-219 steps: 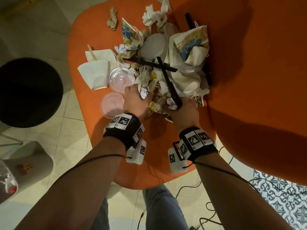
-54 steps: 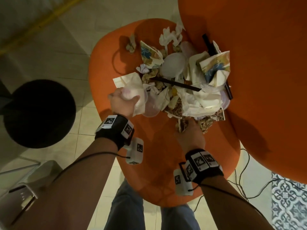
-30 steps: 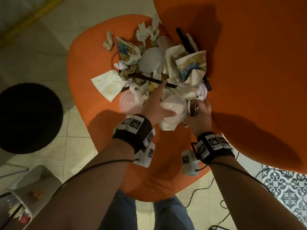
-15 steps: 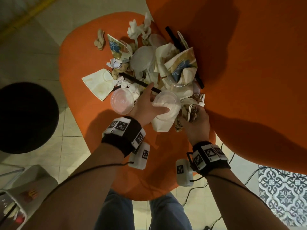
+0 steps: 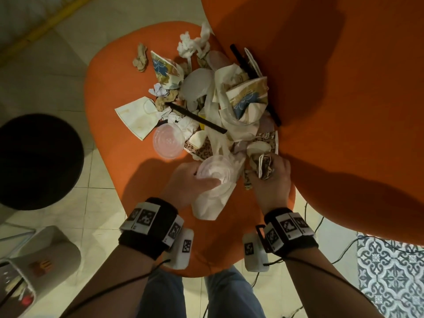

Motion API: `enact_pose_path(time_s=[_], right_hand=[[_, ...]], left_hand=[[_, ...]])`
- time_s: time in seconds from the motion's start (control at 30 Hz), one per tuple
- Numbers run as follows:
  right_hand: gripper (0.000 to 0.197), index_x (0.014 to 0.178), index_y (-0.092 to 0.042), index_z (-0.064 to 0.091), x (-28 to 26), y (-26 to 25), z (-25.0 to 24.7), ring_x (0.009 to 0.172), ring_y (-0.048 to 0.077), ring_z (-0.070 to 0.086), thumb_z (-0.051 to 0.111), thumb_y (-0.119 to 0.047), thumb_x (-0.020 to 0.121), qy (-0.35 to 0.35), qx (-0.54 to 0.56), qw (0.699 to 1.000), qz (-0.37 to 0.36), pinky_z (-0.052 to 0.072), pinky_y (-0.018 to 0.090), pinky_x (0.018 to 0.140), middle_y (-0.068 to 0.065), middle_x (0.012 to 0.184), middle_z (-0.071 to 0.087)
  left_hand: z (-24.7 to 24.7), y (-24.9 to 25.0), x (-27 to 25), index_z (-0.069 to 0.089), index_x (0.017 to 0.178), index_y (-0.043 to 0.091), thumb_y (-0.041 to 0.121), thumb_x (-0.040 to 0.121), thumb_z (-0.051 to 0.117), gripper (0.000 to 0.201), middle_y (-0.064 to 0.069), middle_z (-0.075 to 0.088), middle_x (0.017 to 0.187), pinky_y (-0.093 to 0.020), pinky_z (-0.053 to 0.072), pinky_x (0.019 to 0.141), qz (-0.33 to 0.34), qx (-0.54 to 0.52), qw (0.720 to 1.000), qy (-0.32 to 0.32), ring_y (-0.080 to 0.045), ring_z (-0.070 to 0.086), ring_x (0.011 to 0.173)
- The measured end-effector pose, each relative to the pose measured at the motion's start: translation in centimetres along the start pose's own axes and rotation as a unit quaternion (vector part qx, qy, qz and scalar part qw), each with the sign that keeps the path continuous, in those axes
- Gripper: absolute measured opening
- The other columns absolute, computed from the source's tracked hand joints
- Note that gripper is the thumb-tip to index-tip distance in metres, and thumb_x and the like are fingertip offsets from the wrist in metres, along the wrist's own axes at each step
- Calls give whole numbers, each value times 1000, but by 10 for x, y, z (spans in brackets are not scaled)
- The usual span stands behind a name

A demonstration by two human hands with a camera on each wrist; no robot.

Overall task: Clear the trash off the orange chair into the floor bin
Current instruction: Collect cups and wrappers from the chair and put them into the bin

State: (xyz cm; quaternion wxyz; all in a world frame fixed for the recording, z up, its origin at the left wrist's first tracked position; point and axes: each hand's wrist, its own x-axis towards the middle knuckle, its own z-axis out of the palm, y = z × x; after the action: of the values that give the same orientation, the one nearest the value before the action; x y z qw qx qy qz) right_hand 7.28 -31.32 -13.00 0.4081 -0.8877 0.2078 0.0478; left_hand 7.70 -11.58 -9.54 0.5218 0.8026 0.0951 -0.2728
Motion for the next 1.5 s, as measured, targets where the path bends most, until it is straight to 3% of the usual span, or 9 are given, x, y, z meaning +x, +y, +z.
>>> enact_pose_path(time_s=[0.17,0.33,0.43,0.57,0.87,1.0,1.1,1.27,1.5], right_hand=[[52,120,-15,57,0,-2,-5,107,20,52,76,-9,72,-47,-11,999,-16,39,25,83,5,124,47],[55,120,-16,58,-6,0,-2,111,17,51,77,-6,70,-94,-55,991,-84,41,21,76,7,138,38],[56,120,-16,59,-10,4,1,109,-4,35,79,-9,69,-90,-73,981,-154,33,4,74,6,148,31],[54,120,-16,59,-13,4,0,114,-1,39,78,-9,70,-136,-64,970,-189,43,17,83,5,146,39],[57,119,-27,54,-17,-25,20,107,15,57,73,-4,70,-228,31,959,-166,52,41,90,-7,117,56],[66,131,-19,47,-8,-43,36,112,16,58,70,-1,72,-262,50,955,-126,52,41,93,2,123,59],[76,140,-18,39,-5,-49,38,117,14,55,70,0,73,-270,55,957,-96,47,32,98,5,130,56],[72,138,-9,40,5,-62,49,112,11,48,70,-2,74,-281,-12,958,-64,38,22,92,4,125,55],[58,121,-5,54,18,-67,76,102,24,58,74,-18,69,-280,-147,948,-47,44,28,75,10,112,62]], left_hand=[[-19,1,-14,69,92,10,24,76,76,23,13,51,122,0,39,80,86,-60,994,17,21,47,102],[-36,22,-26,69,94,20,22,76,77,20,22,37,147,-33,29,113,171,-100,980,19,4,31,137],[-33,29,-24,61,108,38,45,72,71,39,20,62,123,-39,45,104,150,-91,984,-29,-4,56,119],[-31,27,-26,61,113,28,32,80,71,35,12,68,112,-34,51,96,129,-96,987,-26,-6,63,107],[-50,-46,-39,66,112,19,29,67,77,48,-11,68,116,-54,45,100,-16,-328,915,236,-31,62,111],[-42,-75,-31,72,92,22,16,77,75,16,6,76,88,-30,56,79,-106,-276,941,162,-24,68,101],[-32,-81,-26,66,111,26,49,65,78,53,4,70,105,-30,52,80,-159,-81,978,105,-20,65,98],[-8,-76,-18,52,124,8,28,73,74,59,-6,54,111,-16,44,81,-161,-3,985,66,-28,54,114],[-3,-80,-26,54,108,8,31,61,69,54,-8,58,103,-37,44,85,-137,48,989,26,-25,54,106]])
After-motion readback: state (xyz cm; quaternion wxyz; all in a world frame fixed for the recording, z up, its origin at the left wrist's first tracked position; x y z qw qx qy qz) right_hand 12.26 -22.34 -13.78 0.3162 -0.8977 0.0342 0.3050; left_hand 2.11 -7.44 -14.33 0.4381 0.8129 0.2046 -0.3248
